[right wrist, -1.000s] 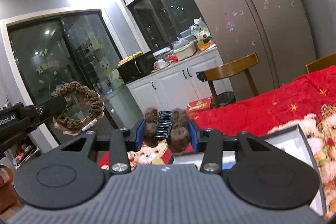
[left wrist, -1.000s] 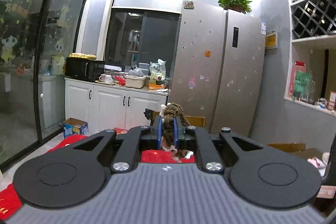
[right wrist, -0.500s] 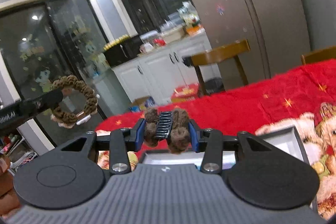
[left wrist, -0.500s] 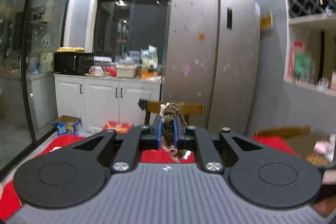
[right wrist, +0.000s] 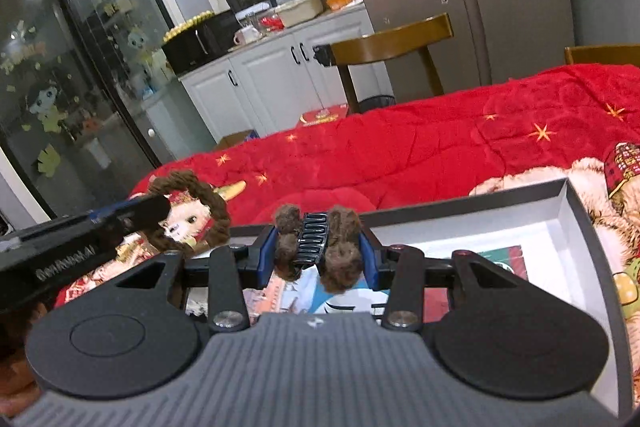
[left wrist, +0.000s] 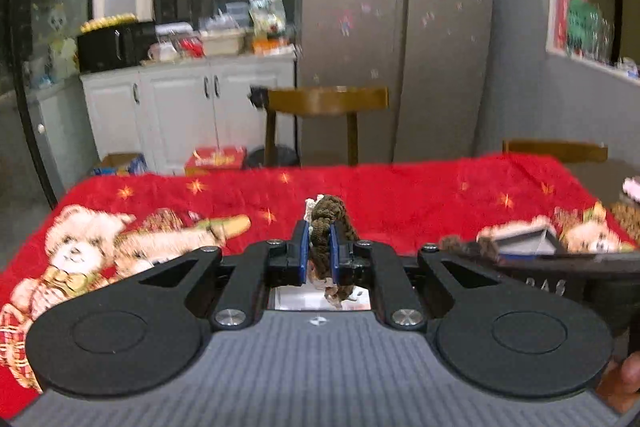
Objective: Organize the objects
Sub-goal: 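Carry both held items over the black box and lower them inside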
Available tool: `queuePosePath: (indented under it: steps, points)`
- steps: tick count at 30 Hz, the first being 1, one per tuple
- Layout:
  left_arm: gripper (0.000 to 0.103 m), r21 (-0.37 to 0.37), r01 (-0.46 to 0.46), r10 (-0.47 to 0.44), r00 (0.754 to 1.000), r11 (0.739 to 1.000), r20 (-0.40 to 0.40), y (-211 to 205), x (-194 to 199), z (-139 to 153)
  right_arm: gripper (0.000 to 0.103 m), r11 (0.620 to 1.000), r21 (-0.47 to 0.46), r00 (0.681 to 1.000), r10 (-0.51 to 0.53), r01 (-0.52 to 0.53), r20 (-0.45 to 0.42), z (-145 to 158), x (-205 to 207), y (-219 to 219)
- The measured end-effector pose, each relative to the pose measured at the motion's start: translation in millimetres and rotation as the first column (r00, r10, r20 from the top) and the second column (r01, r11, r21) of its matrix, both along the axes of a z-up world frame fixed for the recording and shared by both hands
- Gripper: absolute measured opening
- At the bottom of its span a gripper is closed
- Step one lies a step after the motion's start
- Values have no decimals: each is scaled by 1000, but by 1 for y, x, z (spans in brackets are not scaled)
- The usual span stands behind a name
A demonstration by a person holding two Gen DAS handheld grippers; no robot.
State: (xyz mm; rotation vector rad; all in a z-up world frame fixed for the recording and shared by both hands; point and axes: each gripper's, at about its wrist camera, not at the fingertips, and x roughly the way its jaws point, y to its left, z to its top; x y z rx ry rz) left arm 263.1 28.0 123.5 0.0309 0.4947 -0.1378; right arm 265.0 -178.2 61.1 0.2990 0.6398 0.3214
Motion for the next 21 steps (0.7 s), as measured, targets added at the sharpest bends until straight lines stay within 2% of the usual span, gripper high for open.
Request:
queuePosePath:
  steps: [7, 17, 21]
  points:
    - [13, 15, -4, 5, 999, 1000, -51, 7, 9, -23, 47, 997, -75, 1000, 25, -25, 5, -11, 6, 14]
    - [13, 78, -16, 24, 994, 997, -106, 2, 8, -38, 47, 997, -66, 999, 32, -34, -42, -20, 12, 15]
    - [13, 78, -33, 42, 991, 996, -126, 7, 12, -45, 47, 997, -64, 999, 34, -37, -42, -22, 14, 14]
